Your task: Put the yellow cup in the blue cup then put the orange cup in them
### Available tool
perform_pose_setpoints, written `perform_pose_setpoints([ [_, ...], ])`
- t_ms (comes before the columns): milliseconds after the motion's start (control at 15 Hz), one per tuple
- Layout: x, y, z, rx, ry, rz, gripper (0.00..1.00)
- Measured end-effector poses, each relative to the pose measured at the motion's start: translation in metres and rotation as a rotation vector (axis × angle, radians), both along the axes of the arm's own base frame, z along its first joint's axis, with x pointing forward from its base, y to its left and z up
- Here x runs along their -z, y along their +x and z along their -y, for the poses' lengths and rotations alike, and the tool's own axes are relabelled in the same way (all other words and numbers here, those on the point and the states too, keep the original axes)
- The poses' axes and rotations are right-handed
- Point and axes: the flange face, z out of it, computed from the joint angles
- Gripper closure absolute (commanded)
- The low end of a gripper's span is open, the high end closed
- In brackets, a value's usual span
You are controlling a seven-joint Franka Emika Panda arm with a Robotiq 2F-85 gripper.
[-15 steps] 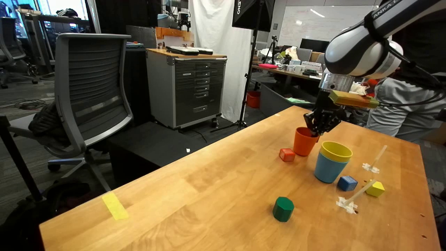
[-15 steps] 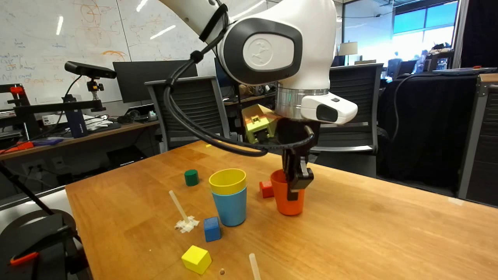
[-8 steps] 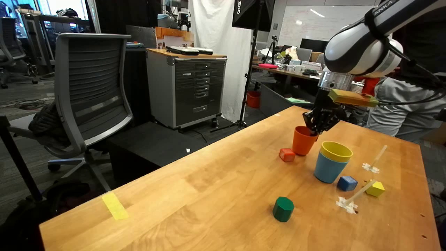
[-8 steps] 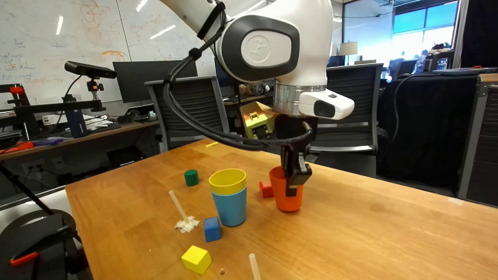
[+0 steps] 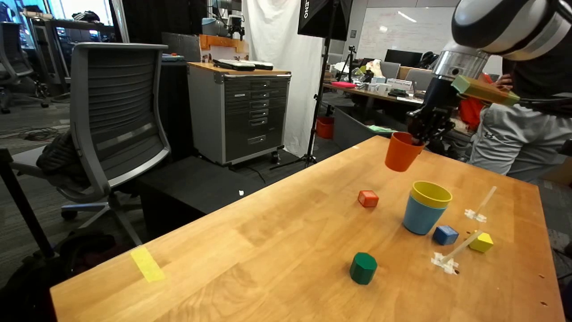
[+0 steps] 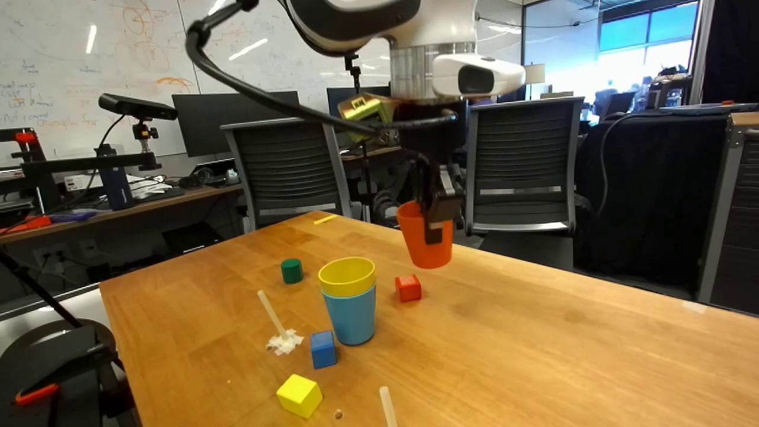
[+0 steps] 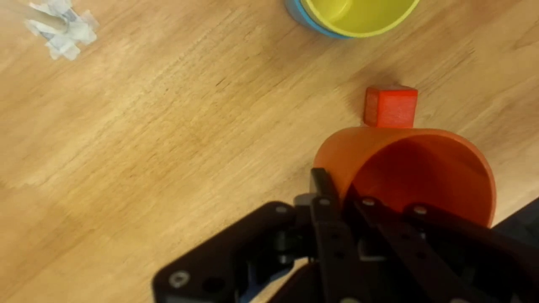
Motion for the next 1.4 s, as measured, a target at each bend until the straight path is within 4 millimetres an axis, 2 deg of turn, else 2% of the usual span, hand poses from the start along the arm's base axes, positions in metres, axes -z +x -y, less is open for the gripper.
perform_pose_setpoints([
  [267,-0.038,-0.031,-0.015,-0.089,0.019,0.057,0.99],
  [533,-0.056,-0.062,-0.036,-0.185,0.036,0.086,0.99],
  [933,-0.039,-0.086,-0.054,-0.237,0.051,0.037,0.99],
  [1400,-0.025,-0.091,-0.055,-0.234,0.036,-0.019,0.99],
])
